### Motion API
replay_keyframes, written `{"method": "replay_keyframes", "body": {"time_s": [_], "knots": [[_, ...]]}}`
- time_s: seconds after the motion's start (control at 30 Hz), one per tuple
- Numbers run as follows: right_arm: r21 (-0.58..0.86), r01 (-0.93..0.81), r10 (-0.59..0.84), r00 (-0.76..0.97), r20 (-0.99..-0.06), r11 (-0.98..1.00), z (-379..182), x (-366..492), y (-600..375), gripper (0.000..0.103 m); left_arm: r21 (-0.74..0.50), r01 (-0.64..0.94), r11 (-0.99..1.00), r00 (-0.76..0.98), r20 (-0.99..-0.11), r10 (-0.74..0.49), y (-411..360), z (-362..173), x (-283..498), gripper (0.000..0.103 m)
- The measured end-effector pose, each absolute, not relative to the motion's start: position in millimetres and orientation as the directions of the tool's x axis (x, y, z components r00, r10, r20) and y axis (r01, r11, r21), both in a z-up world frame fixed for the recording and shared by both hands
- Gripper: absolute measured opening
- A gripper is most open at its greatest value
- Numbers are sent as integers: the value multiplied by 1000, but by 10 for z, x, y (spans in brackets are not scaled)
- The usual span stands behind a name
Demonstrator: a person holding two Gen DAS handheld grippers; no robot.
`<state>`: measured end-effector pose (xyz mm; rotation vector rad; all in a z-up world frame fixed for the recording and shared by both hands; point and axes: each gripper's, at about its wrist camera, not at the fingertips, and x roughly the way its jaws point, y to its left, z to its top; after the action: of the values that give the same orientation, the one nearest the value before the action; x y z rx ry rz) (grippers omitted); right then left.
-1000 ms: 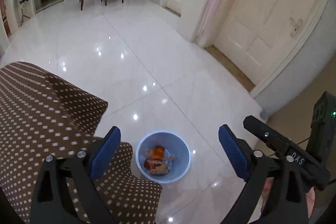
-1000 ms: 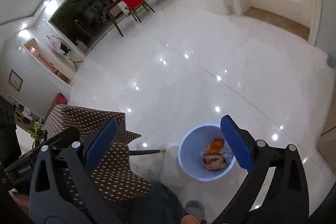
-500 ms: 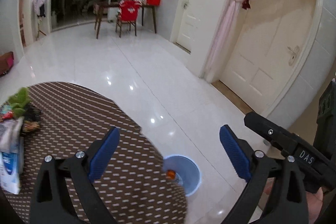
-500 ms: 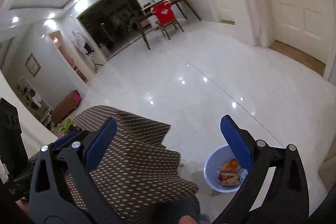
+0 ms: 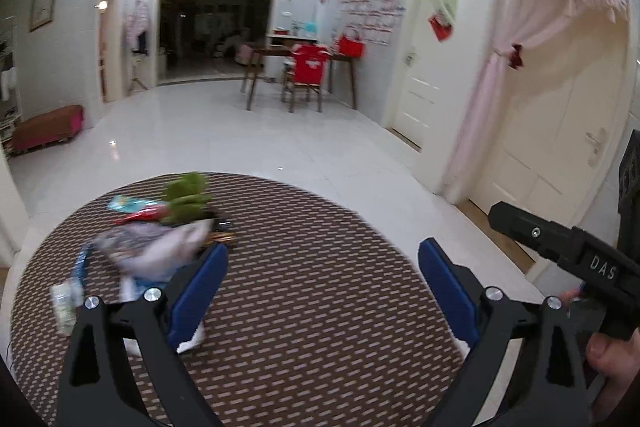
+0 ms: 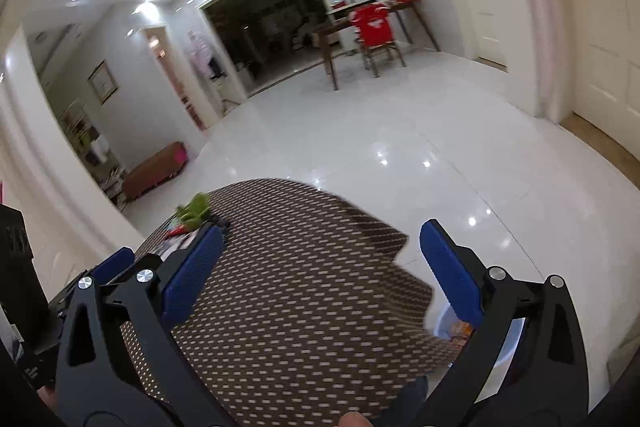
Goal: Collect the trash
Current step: 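Move both open tools back over the remaining trash on the table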
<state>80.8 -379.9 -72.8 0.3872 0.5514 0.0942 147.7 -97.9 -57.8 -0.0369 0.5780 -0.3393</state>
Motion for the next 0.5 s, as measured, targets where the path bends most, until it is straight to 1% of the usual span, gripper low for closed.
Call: {"method": "replay_keyframes", "body": {"time_s": [0.17,0.27,0.5], "knots": [[346,-65,244,829,-503,936,-744,909,-3254,97,-117,209,971,830,-505,-239,-438,-571,1361,94],[322,-117,277,811,-515,939,-758,1009,-2893,97,-113,145,983,842,-507,-182,-95,-595,1351,94],[291,-213,347,751,-561,933,-929,1211,-2266,97,-107,-5,994,819,-571,-57,676,-851,1376,94]]}}
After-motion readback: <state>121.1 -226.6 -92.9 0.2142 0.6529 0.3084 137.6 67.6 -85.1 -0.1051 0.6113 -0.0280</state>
